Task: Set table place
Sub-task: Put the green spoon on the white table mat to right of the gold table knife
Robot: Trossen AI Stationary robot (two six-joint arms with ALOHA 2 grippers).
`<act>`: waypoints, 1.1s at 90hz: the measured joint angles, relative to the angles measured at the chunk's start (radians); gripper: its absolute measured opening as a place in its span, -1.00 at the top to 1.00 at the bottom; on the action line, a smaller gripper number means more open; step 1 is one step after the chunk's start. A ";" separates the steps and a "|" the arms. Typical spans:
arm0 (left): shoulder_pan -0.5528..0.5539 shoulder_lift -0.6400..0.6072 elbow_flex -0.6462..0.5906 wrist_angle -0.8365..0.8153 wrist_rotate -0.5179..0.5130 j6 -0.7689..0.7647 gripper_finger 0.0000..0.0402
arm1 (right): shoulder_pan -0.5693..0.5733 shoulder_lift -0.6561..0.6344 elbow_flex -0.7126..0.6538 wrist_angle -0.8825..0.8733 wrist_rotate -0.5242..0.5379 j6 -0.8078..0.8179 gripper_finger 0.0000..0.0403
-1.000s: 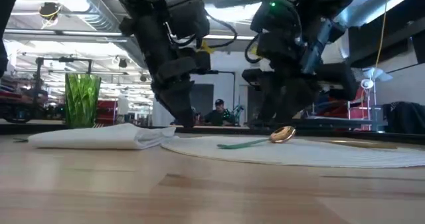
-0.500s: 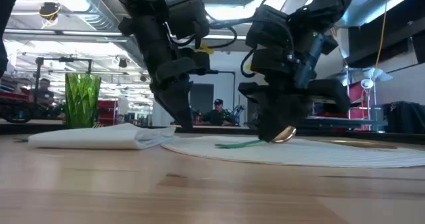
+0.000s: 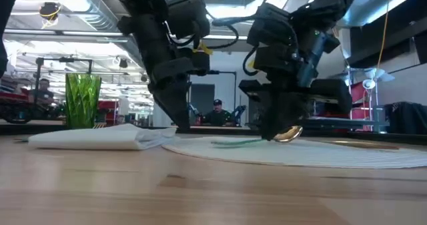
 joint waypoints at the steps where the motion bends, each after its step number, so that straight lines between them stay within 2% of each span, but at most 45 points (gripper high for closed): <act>1: -0.001 0.000 0.000 0.000 0.000 0.000 0.56 | 0.000 -0.004 0.000 -0.002 0.000 0.000 0.99; 18: -0.006 0.000 0.000 -0.001 0.000 0.000 0.56 | 0.000 -0.104 0.000 -0.088 0.000 0.000 0.99; 35: -0.006 0.000 0.000 -0.002 0.000 0.000 0.56 | 0.001 -0.218 0.001 -0.309 0.002 -0.067 0.99; 56: -0.006 0.000 0.000 0.000 0.000 0.001 0.56 | 0.001 -0.259 0.001 -0.581 0.121 -0.134 0.99; 68: -0.011 0.000 0.000 -0.001 -0.001 0.006 0.56 | 0.001 -0.257 0.000 -0.527 0.123 -0.017 0.99; 79: -0.026 0.000 0.000 -0.004 -0.002 0.009 0.56 | 0.001 -0.257 0.000 -0.429 0.054 0.100 0.99; 99: -0.065 0.000 0.000 -0.052 -0.002 0.019 0.56 | 0.059 -0.257 0.000 -0.432 -0.058 0.125 0.99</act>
